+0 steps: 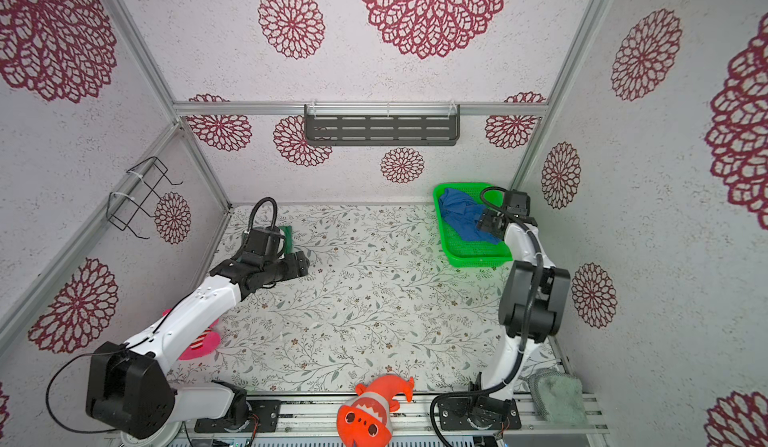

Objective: Fold and stack the tank tops
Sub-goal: 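Grasp the blue tank top in the basket with the right gripper and lift it out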

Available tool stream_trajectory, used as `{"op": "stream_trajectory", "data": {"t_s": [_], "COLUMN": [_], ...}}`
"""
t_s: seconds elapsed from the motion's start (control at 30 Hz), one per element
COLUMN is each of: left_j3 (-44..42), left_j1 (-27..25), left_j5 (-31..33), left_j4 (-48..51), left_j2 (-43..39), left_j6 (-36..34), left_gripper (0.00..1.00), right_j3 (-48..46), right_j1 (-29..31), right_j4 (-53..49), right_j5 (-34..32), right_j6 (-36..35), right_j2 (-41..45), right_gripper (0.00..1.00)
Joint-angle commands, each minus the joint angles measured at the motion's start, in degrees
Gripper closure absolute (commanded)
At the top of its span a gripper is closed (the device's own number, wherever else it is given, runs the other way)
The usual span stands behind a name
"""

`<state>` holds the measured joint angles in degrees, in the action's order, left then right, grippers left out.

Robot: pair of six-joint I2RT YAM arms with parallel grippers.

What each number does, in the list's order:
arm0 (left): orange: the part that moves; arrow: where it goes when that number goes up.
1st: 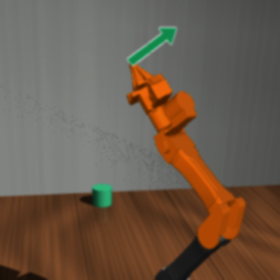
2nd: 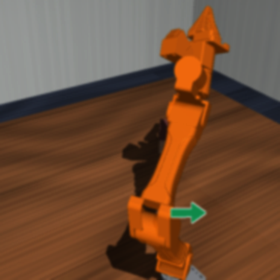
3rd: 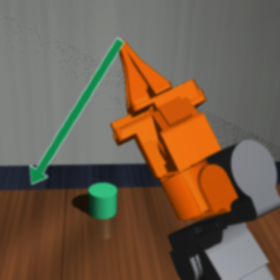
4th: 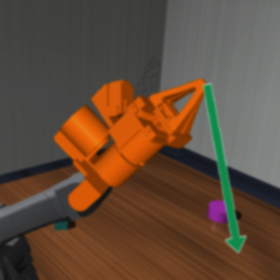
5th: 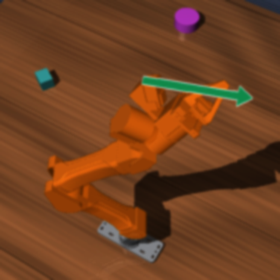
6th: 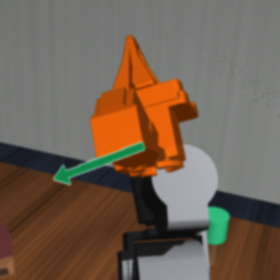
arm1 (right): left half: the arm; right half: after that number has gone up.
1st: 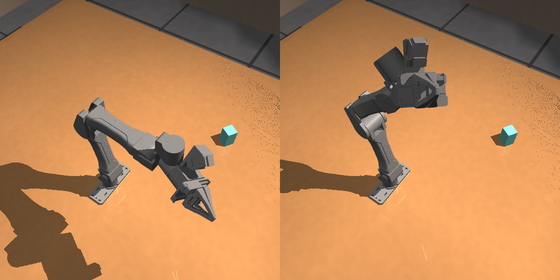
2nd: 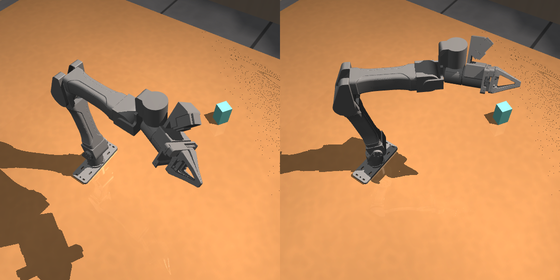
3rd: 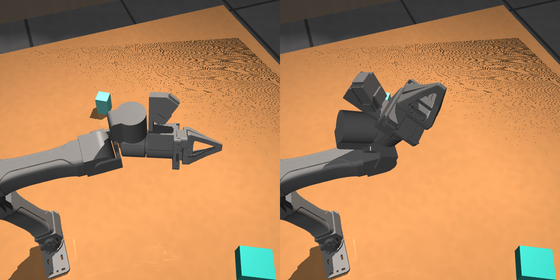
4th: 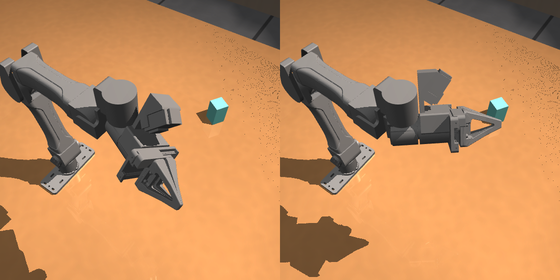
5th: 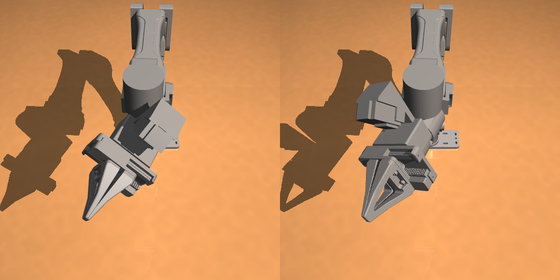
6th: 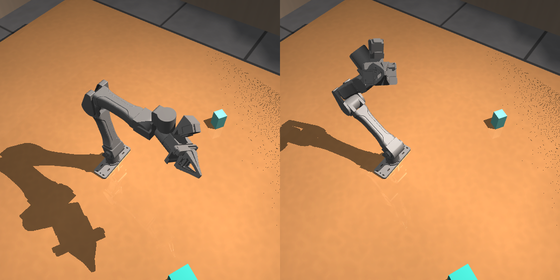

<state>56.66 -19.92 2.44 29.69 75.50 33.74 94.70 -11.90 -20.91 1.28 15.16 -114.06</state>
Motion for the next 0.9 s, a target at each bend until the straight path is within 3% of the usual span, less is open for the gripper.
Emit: {"op": "stream_trajectory", "data": {"t_s": [0.0, 0.23, 0.43, 0.6, 0.67, 0.73, 0.87], "left_j3": [-3.21, -9.17, -8.35, -9.31, -8.73, -6.24, -1.91], "left_j1": [-2.2, -3.77, -3.8, -3.8, -3.61, -3.34, -2.88], "left_j5": [0.78, 1.03, 2.79, 3.36, 5.03, 7.9, 9.19], "left_j4": [-3.15, -4.42, -1.96, -1.87, -0.28, 2.95, 4.72], "left_j2": [-4.62, -11.28, -12.21, -13.91, -14.54, -14.53, -13.27], "left_j6": [5.26, 8.07, 7.66, 8.48, 6.77, 4.68, 2.4], "left_gripper": [0.13, 0.12, 0.11, 0.12, 0.12, 0.13, 0.13], "right_j3": [10.22, 31.03, 35.51, 34.51, 32.16, 29.33, 24.44], "right_j1": [-0.45, -0.58, -0.92, -1.02, -0.93, -0.93, -0.5], "right_j4": [-5.34, -9.59, -6.34, -3.46, -1.54, 0.19, 1.87], "right_j5": [-0.66, 1.68, 5.3, 6.38, 5.85, 5.62, 7.31], "right_j6": [1.76, 9.7, 17.1, 18.63, 17.72, 16.64, 13.8], "right_j2": [-8.18, -26.9, -33.65, -30.34, -25.88, -20.9, -11.36], "right_gripper": [0.16, 0.25, 0.34, 0.6, 0.85, 1.0, 1.0]}}
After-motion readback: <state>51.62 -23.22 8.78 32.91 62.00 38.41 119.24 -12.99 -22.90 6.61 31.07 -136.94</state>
